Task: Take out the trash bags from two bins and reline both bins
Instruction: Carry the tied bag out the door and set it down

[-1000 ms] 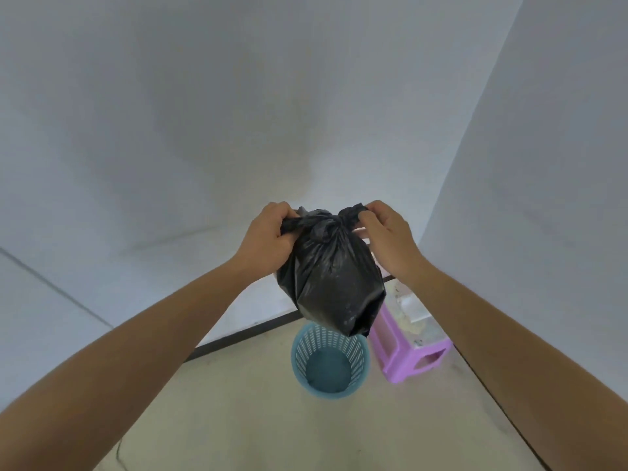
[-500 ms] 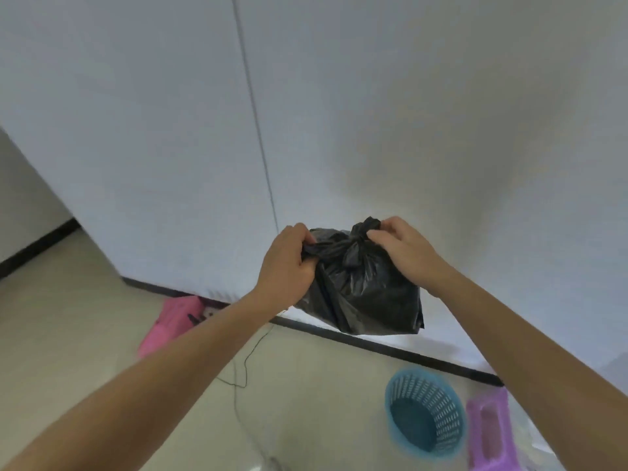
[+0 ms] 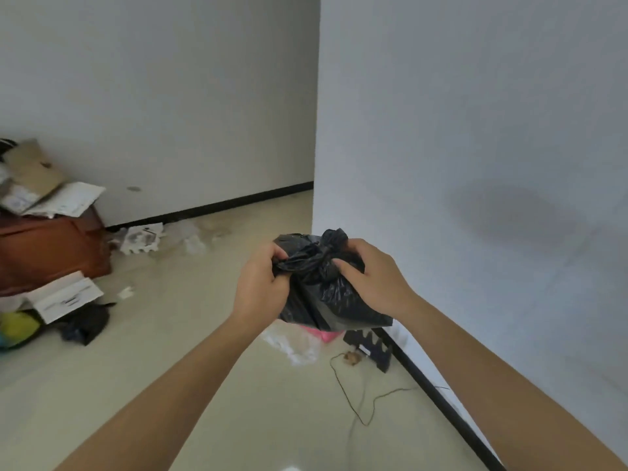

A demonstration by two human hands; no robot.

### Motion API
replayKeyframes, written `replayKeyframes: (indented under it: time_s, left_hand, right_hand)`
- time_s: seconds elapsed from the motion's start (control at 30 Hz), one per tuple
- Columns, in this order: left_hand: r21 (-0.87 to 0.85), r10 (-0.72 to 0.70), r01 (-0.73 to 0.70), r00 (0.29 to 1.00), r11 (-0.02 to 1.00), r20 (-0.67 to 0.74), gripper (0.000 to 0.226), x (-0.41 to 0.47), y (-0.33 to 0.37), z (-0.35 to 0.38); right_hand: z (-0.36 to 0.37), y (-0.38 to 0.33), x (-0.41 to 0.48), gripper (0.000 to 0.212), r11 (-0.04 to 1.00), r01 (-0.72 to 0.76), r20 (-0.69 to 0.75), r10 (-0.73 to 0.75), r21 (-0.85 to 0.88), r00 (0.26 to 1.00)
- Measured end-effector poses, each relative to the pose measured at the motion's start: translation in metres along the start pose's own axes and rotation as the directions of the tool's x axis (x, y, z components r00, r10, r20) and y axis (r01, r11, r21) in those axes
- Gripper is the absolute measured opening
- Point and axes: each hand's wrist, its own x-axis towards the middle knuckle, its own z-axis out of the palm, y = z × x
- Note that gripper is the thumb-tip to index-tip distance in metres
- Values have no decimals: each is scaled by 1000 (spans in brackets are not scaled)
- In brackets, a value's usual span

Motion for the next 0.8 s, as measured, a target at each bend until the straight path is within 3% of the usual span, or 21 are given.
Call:
replayKeyframes:
  time_s: [0.17,0.33,0.57,0.8]
  left_hand:
    - [32,-64,69,987,997,-148,28,65,-71,-78]
    - [29,-84,92,974,995,-211,28,138,-128,-98]
    - [9,-92,95,982,995,-164,29,306,-213,-74]
    - [71,-58,65,994,995,-95,29,514,-265,-88]
  right_hand:
    - [89,-49,106,19,990,124,65,-129,72,990]
    - [143,-55,197,19,978,154,64,-164,139,984]
    - [204,-9,372,22,977,156,11,-159,145,987]
    - [247,1,575,22,975,62,8,-65,214,998]
